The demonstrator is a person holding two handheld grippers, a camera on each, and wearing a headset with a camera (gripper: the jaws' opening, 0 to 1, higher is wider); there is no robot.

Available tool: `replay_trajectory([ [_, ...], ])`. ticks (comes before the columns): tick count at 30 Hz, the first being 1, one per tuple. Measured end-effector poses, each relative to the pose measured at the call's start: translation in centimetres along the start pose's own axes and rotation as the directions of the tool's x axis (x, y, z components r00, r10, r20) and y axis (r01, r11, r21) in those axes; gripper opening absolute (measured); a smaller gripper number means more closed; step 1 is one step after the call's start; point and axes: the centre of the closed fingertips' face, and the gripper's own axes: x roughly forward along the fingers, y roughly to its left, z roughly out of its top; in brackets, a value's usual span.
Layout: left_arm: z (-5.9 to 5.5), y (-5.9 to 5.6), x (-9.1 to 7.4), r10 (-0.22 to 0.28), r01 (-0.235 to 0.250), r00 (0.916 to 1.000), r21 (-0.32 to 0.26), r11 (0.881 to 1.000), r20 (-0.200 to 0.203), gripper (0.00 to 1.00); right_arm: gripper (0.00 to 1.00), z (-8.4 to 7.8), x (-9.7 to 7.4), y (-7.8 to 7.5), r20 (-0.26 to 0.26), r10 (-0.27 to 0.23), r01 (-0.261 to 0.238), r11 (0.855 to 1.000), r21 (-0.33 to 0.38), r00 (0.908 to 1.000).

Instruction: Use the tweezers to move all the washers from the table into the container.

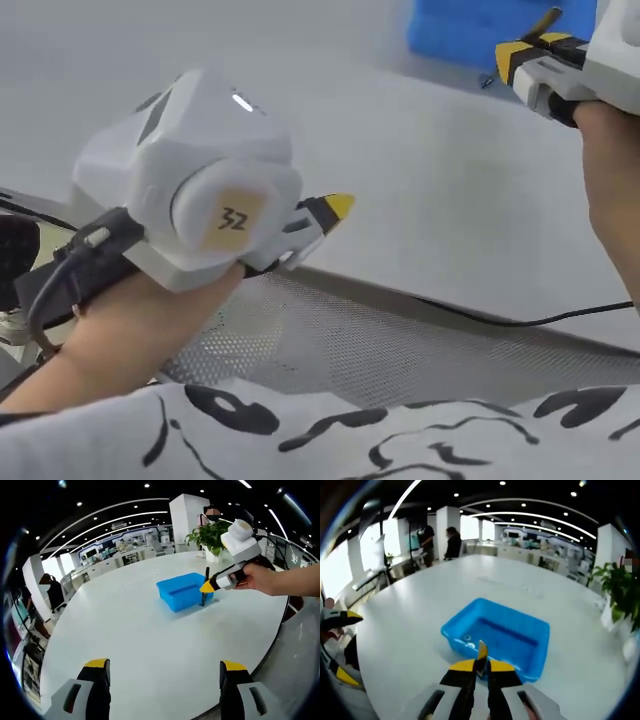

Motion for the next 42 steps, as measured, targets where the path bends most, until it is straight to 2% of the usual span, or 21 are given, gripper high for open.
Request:
replay_trajectory([
  [8, 0.0, -0.1, 0.1, -0.001, 0.001, 1.0, 0.005, 1.0, -0.003, 0.92, 0.04, 0.1, 0.2, 0.0, 0.013, -0.004, 0.004, 1.0, -0.003, 0.9999],
  [13, 0.0, -0.1, 0.1, 0.001, -0.001, 1.0, 0.007, 1.0, -0.001, 0.92, 0.04, 0.1, 0.2, 0.1, 0.002, -0.01, 0.01, 1.0, -0.008, 0.9999],
  [23, 0.0, -0.1, 0.1, -0.002, 0.002, 1.0, 0.008, 1.0, -0.002, 0.92, 0.04, 0.6, -1.6, 0.8, 0.003, 0.02, -0.02, 0.999, -0.032, 0.9998],
  [30, -0.1, -0.2, 0.1, -0.005, 0.005, 1.0, 0.012, 1.0, -0.006, 0.92, 0.04, 1.7, -3.5, 1.3, 0.031, 0.052, -0.051, 0.998, -0.023, 0.9982],
  [42, -0.1, -0.2, 0.1, -0.005, 0.005, 1.0, 0.012, 1.0, -0.008, 0.92, 0.04, 3.6, -4.9, 2.0, 0.061, 0.084, -0.08, 0.995, -0.055, 0.9946],
])
